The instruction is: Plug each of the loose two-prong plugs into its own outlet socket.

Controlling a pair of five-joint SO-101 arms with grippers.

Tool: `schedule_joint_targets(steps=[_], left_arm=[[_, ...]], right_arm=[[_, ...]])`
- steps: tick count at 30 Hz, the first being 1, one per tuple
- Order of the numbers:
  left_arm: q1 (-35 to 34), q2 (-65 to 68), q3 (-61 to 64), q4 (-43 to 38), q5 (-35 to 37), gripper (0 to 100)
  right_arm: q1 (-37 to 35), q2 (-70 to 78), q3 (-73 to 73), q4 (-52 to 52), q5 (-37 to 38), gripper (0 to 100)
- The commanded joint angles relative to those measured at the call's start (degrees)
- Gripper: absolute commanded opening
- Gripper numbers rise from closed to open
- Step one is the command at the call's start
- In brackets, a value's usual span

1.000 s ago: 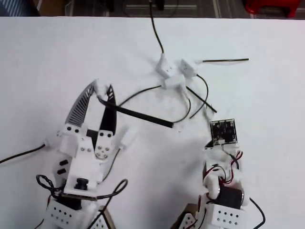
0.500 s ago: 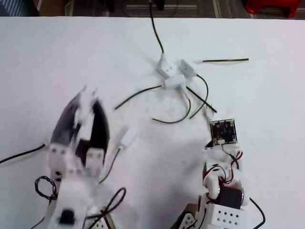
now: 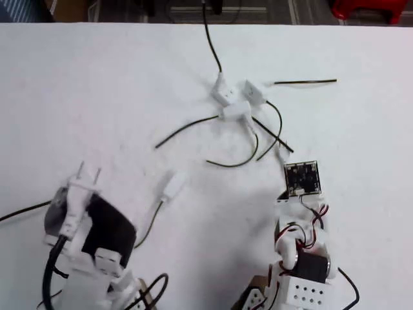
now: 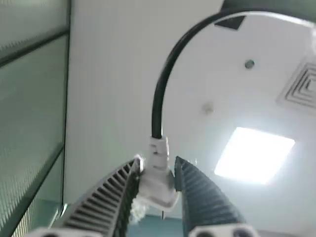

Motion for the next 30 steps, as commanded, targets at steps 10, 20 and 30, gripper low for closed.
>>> schedule_joint_targets(steps=[10,20,30], left_arm=[[0.8,0.3,-0.2,24.6,0.4,2],[-1.8,0.3,-0.2,84.2,0.1,6],[-14.6,0.3,-0.2,104.6,0.1,12]], right_arm=[[-0.4,-0.4,-0.2,0.1,0.5,8.0],[-0.2,-0.4,-0.2,0.1,0.5,8.0],[-0.1,-0.4,-0.2,0.1,0.5,8.0]])
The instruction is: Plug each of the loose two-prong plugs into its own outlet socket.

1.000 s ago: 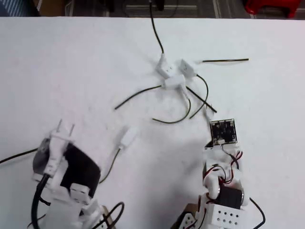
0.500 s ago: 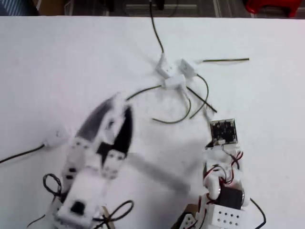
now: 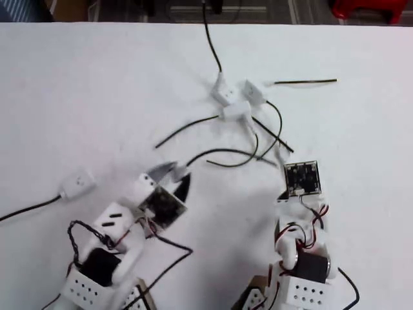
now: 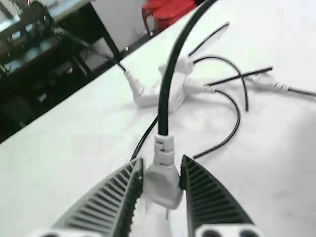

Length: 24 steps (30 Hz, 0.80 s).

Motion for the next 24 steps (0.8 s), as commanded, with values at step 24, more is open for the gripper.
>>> schedule_joint_targets(steps=[24], left_arm=[[-44.3,-0.4,-0.2,17.8,-26.5,12]], right_arm=[[0.0,-0.4,-0.2,0.2,0.5,8.0]])
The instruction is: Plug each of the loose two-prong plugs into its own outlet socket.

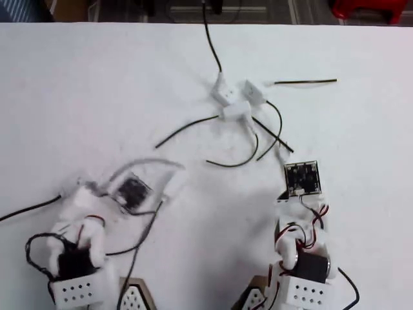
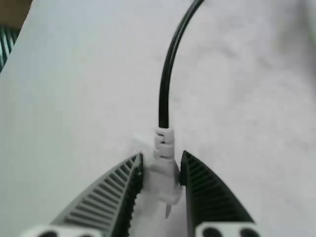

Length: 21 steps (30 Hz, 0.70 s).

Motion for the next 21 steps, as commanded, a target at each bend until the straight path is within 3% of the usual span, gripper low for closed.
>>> schedule_joint_targets(steps=[1,11,21], left_arm=[[-4.4,-0.4,-0.5,-1.0,5.5,12],[-5.2,-0.4,-8.2,10.5,21.0,12],[-5.2,-0.3,-9.1,8.6,28.3,12]], right_arm=[[0.0,-0.4,-0.2,0.2,0.4,8.0],[0.0,-0.4,0.2,0.3,0.4,8.0],[-0.2,-0.4,0.3,0.3,0.4,8.0]])
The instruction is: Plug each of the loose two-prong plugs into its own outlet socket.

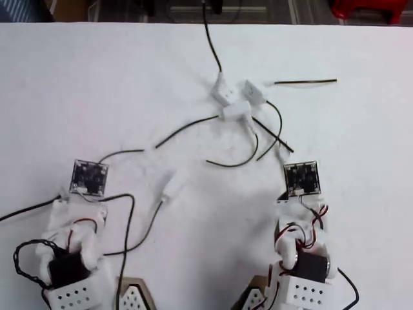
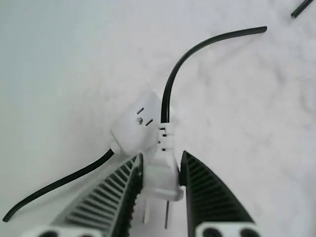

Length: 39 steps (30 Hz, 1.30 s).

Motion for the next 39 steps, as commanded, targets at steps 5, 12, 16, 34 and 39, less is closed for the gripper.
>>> schedule_joint_targets(steps=[5,12,16,34,39], left_arm=[[-0.5,3.6,-8.4,-3.4,6.2,12],[-0.6,33.5,-26.3,-6.8,8.2,12],[-2.2,52.2,-34.0,-9.0,9.8,12],[-6.0,73.7,-34.3,-5.2,7.7,28],[-8.3,73.7,-30.2,-12.2,6.1,28]], right_arm=[[-0.4,-0.4,-0.2,0.2,0.4,8.0],[-0.5,-0.4,-0.2,0.2,0.4,8.0],[-0.5,-0.4,0.2,0.0,0.4,8.0],[-0.5,-0.4,0.4,-0.1,0.4,8.0],[-0.5,-0.4,0.4,-0.1,0.4,8.0]])
